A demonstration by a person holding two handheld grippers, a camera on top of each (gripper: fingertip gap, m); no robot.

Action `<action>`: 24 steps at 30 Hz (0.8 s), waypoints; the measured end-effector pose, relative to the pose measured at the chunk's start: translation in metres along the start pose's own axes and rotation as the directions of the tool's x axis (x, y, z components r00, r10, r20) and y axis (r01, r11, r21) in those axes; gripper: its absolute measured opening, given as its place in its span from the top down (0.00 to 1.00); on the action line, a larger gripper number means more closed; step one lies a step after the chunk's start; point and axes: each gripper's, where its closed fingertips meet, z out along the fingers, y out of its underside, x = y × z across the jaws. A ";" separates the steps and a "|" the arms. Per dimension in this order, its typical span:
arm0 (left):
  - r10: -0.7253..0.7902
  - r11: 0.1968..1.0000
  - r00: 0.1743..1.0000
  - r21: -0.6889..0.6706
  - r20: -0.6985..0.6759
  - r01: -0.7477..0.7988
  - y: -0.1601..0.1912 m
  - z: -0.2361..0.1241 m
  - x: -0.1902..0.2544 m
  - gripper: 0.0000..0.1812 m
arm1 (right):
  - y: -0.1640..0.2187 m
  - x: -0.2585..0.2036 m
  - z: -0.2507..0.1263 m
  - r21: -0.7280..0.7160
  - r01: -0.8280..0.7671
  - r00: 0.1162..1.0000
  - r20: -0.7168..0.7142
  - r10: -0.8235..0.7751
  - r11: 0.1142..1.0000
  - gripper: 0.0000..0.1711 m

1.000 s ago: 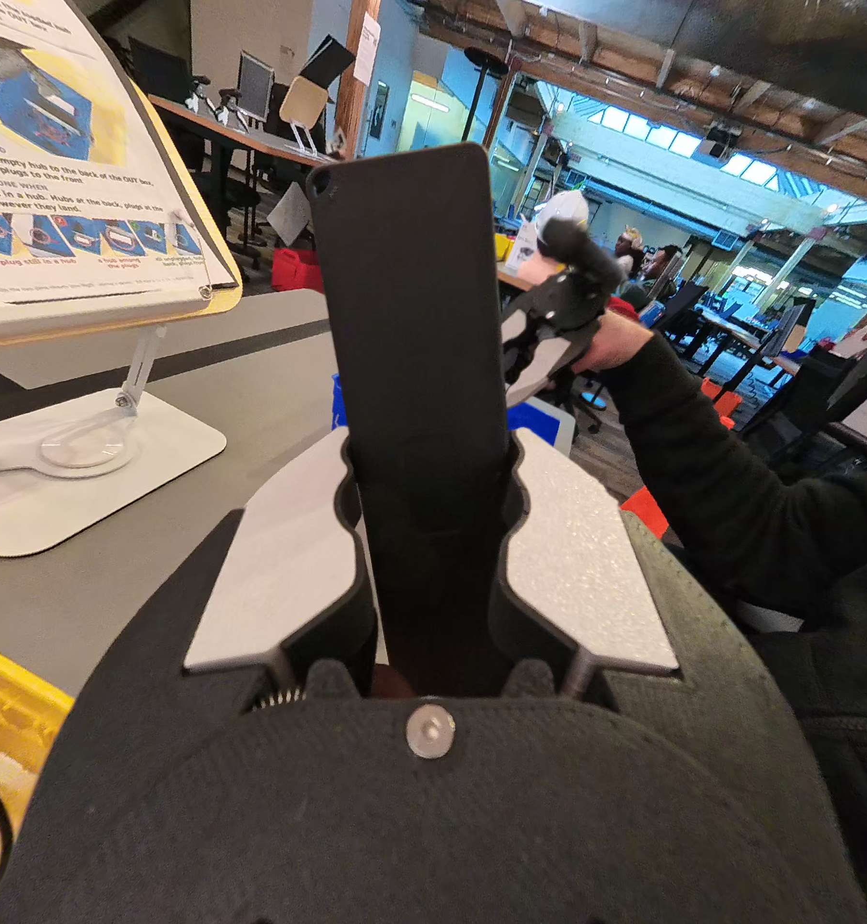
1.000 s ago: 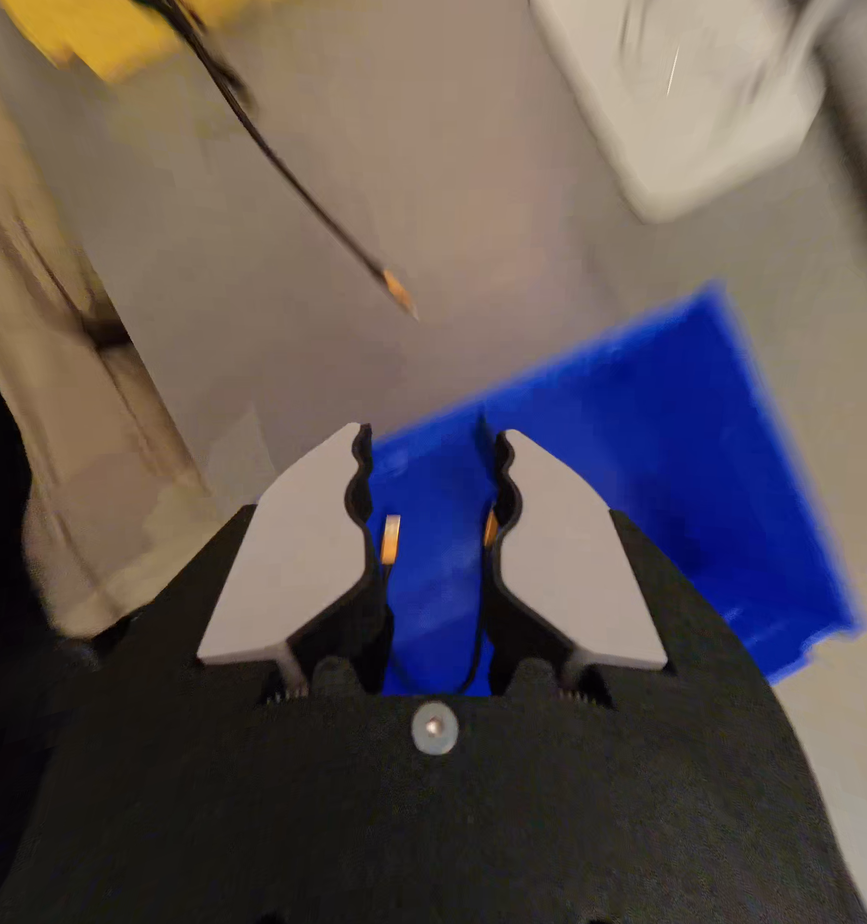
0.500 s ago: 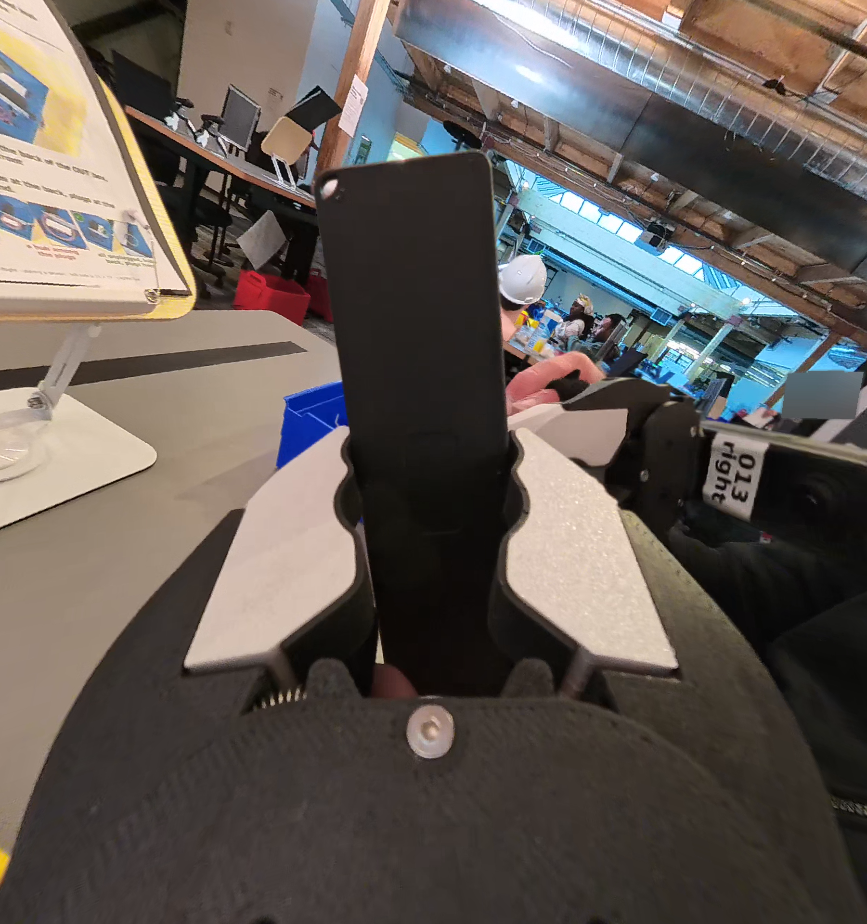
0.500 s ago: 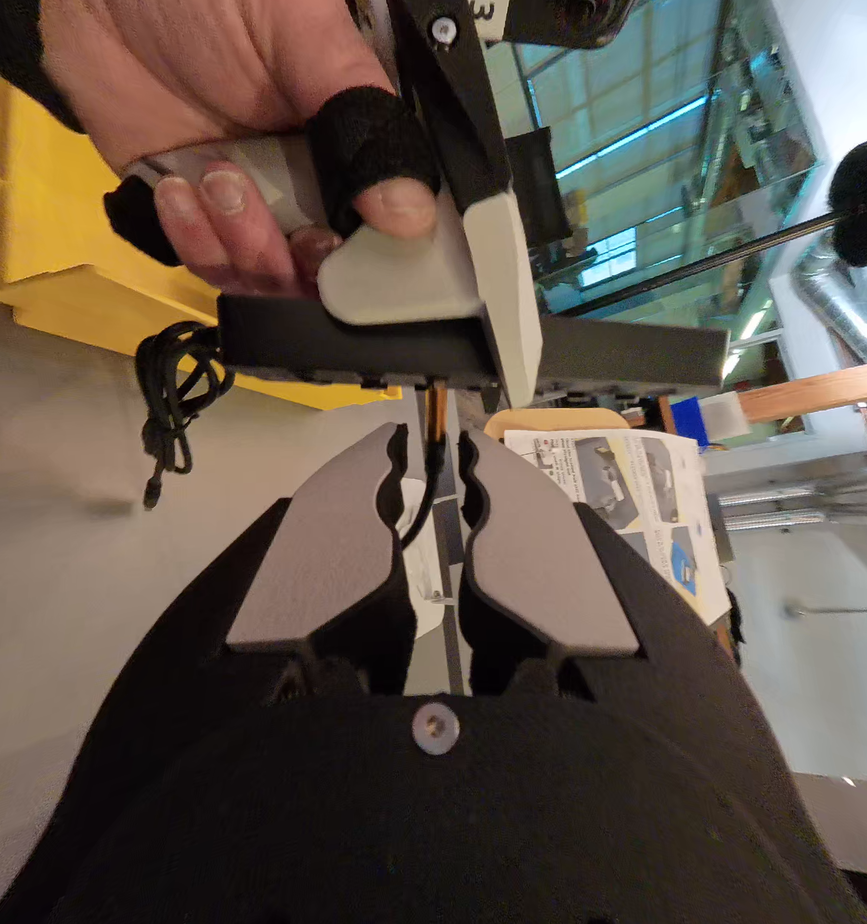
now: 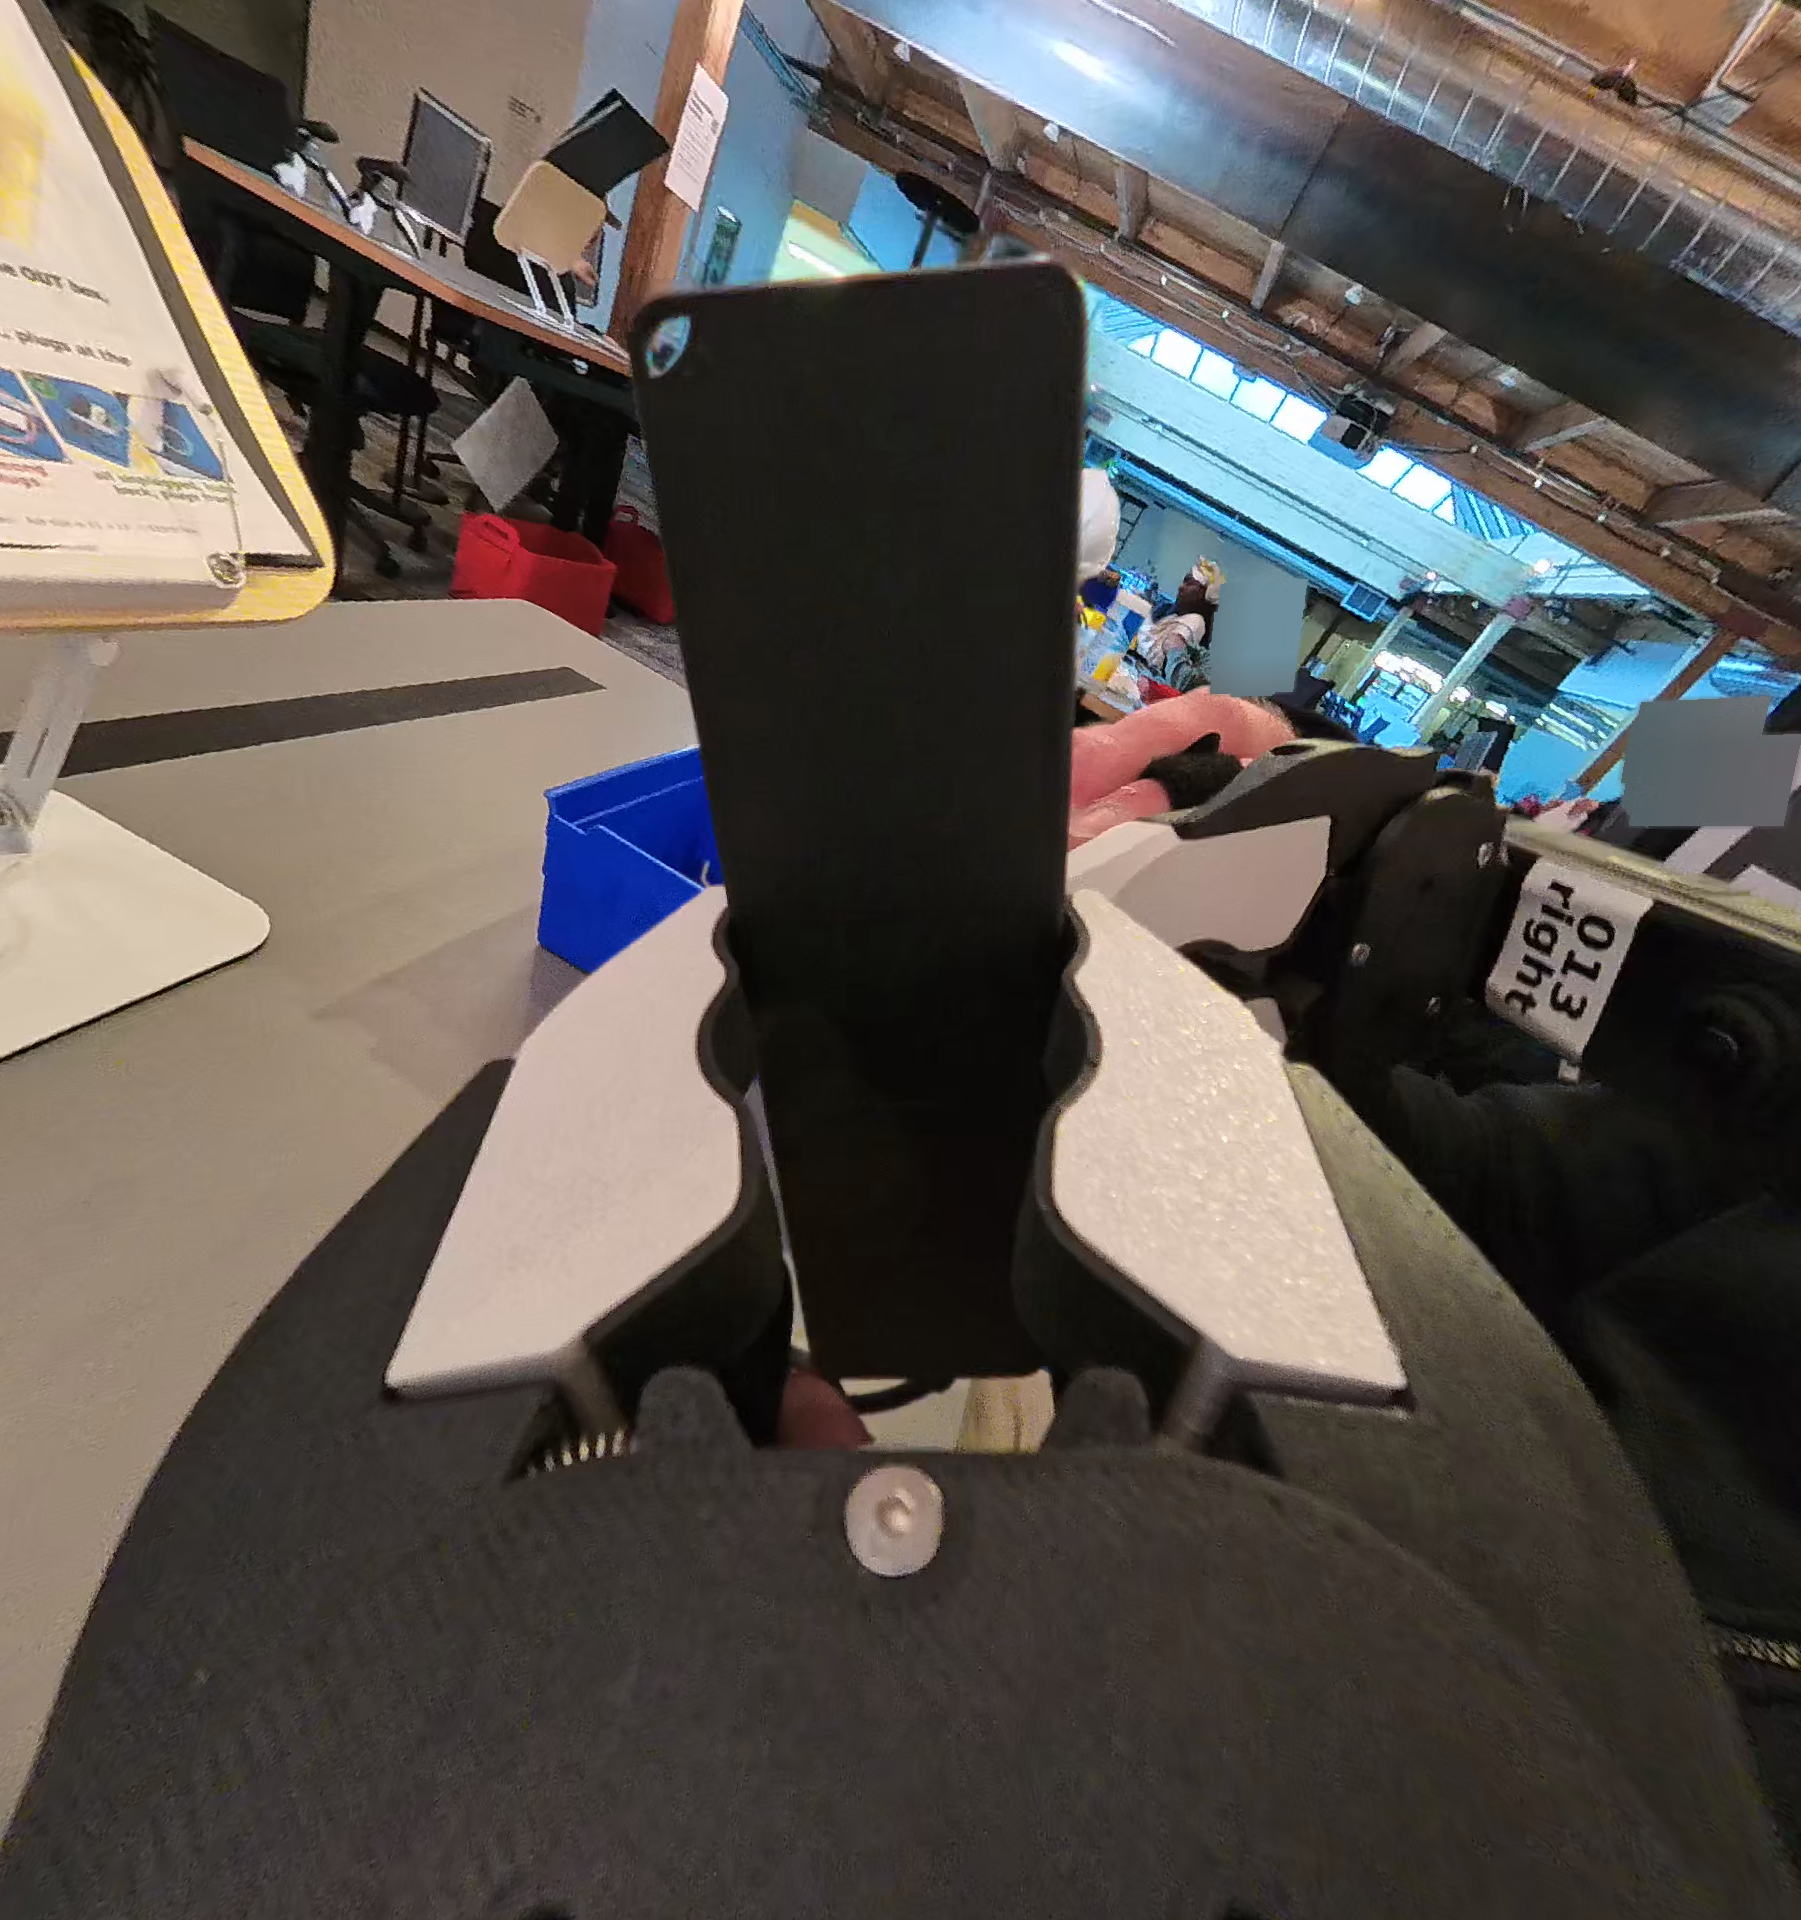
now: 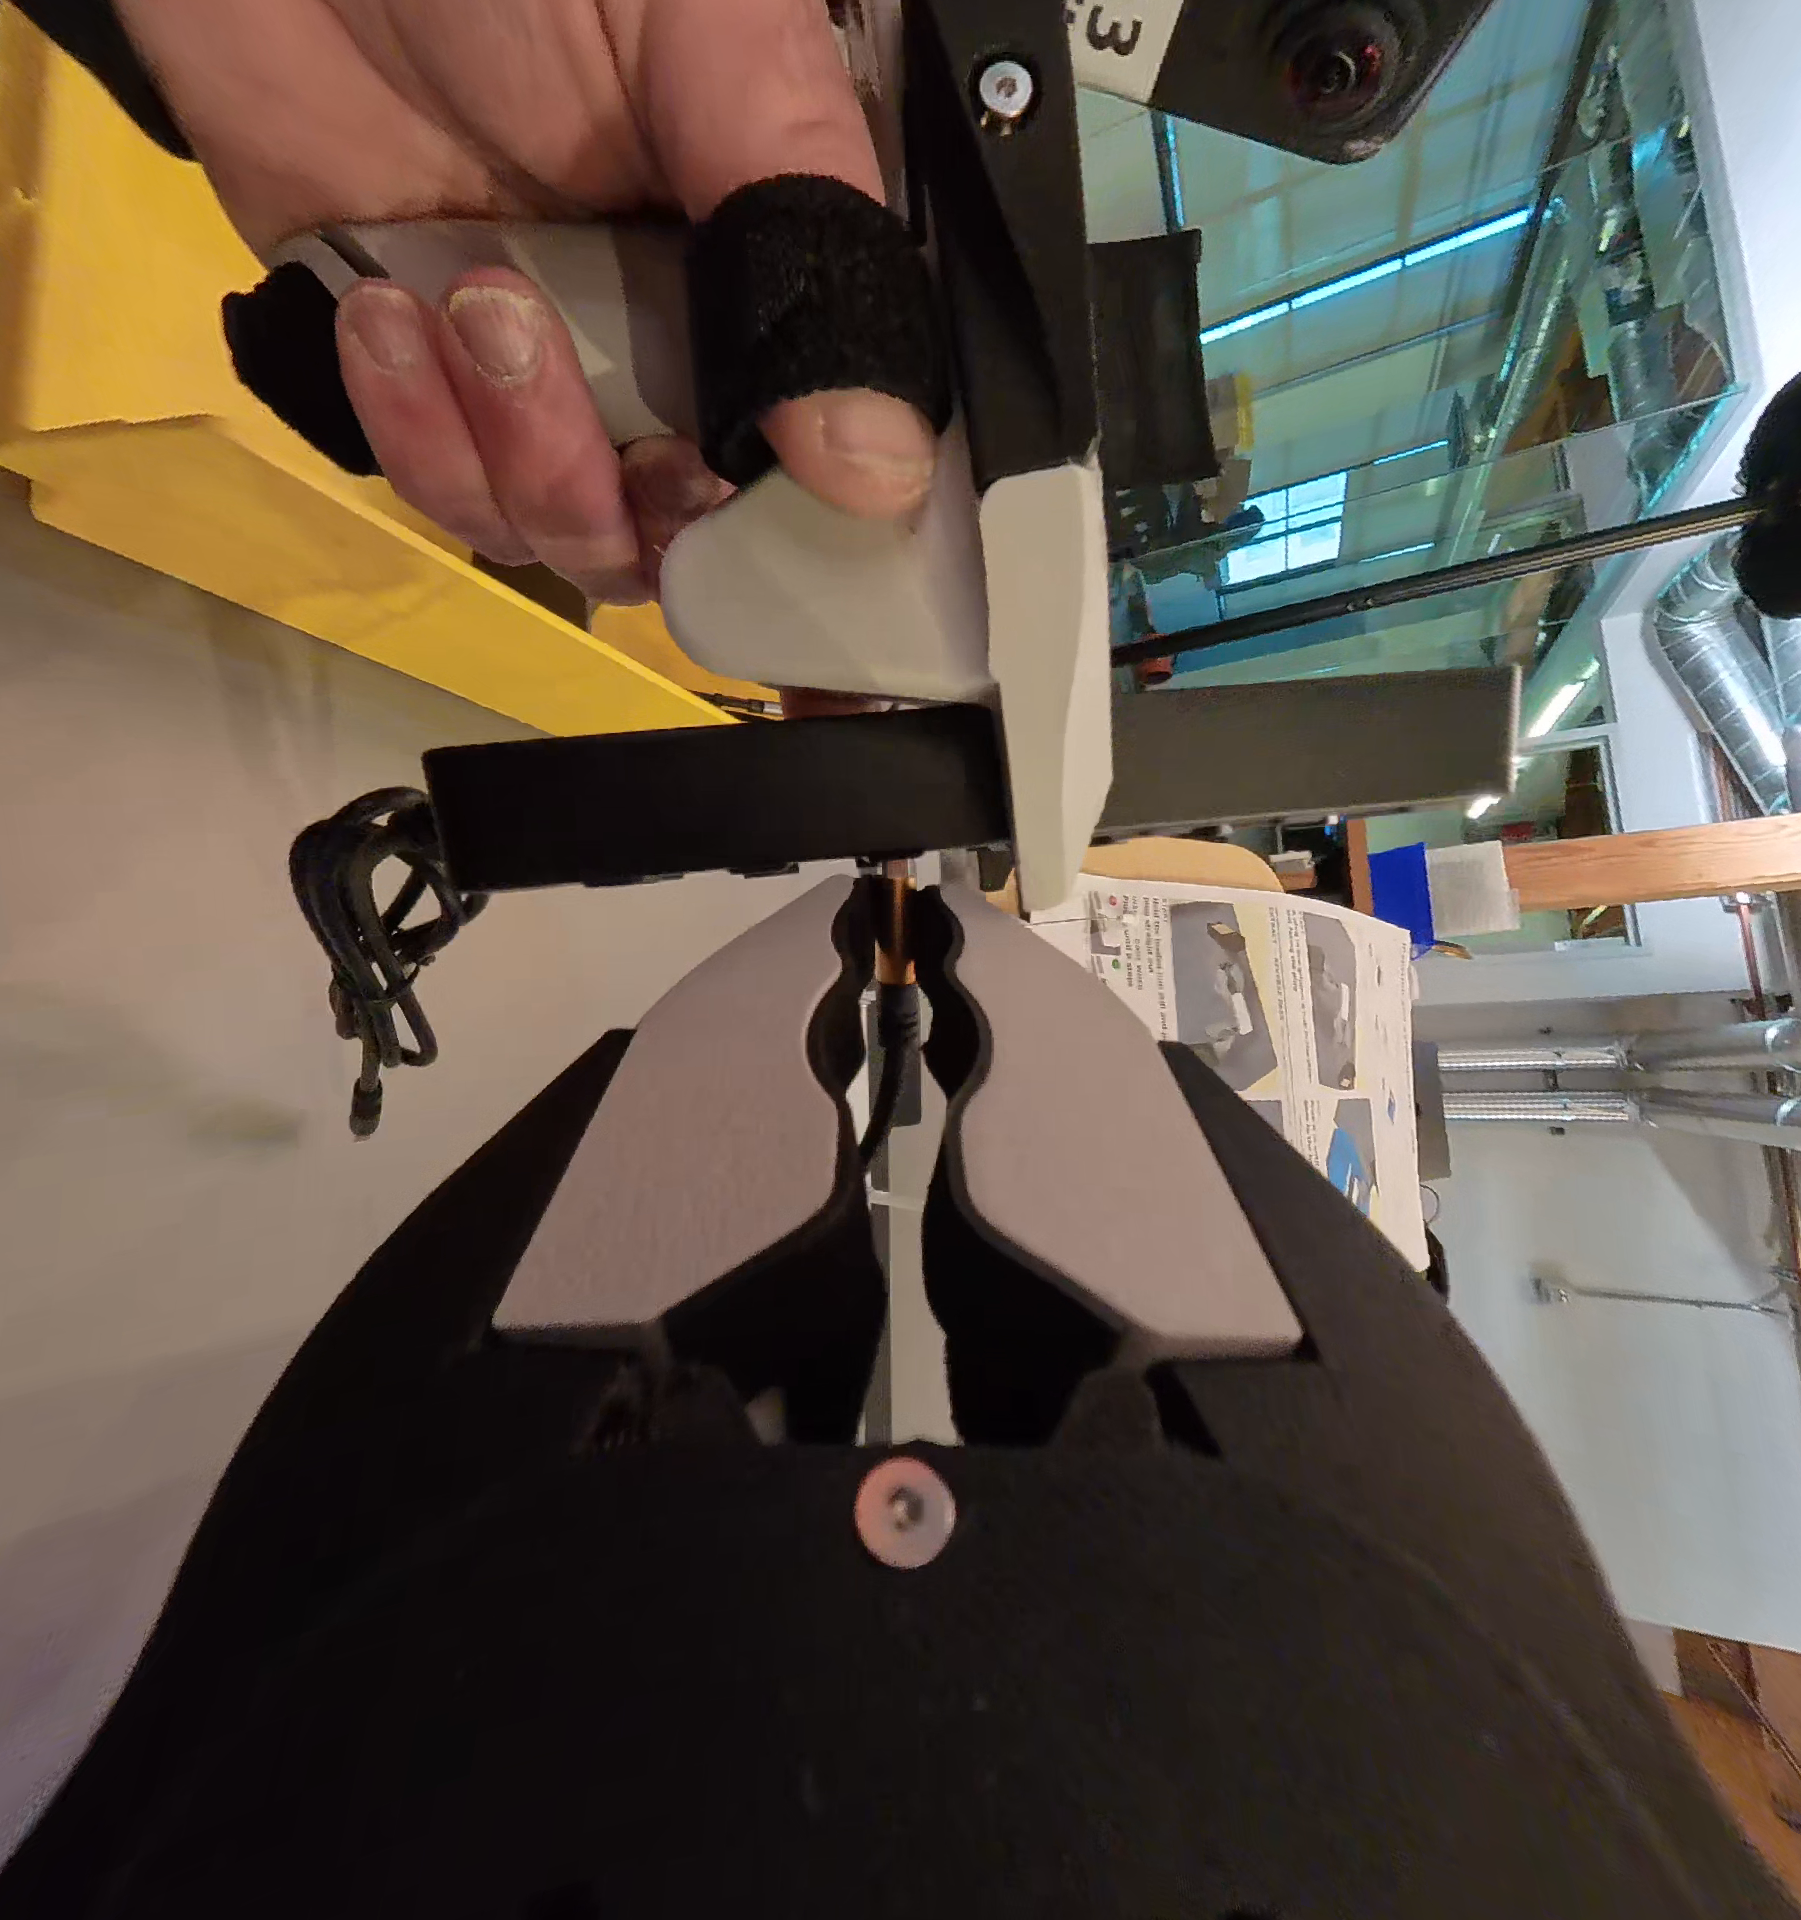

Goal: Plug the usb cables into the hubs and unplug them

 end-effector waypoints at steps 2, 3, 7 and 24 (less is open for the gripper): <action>0.002 1.000 1.000 -0.014 -0.007 -0.002 0.001 0.000 0.003 0.70 | 0.000 -0.001 -0.003 0.005 0.003 1.000 0.021 -0.003 1.000 0.96; 0.009 1.000 1.000 -0.025 -0.012 -0.009 0.002 0.001 0.004 0.70 | 0.000 -0.001 -0.005 0.003 0.013 0.999 0.029 -0.013 1.000 0.96; 0.024 0.998 0.999 -0.054 -0.024 -0.026 0.001 0.000 0.012 0.70 | -0.004 0.002 -0.011 -0.012 0.042 0.999 0.031 -0.041 0.999 0.96; 0.060 0.995 0.997 -0.081 -0.051 -0.064 -0.004 0.002 0.034 0.70 | -0.011 0.011 -0.034 0.027 0.023 0.997 0.072 -0.025 0.999 0.96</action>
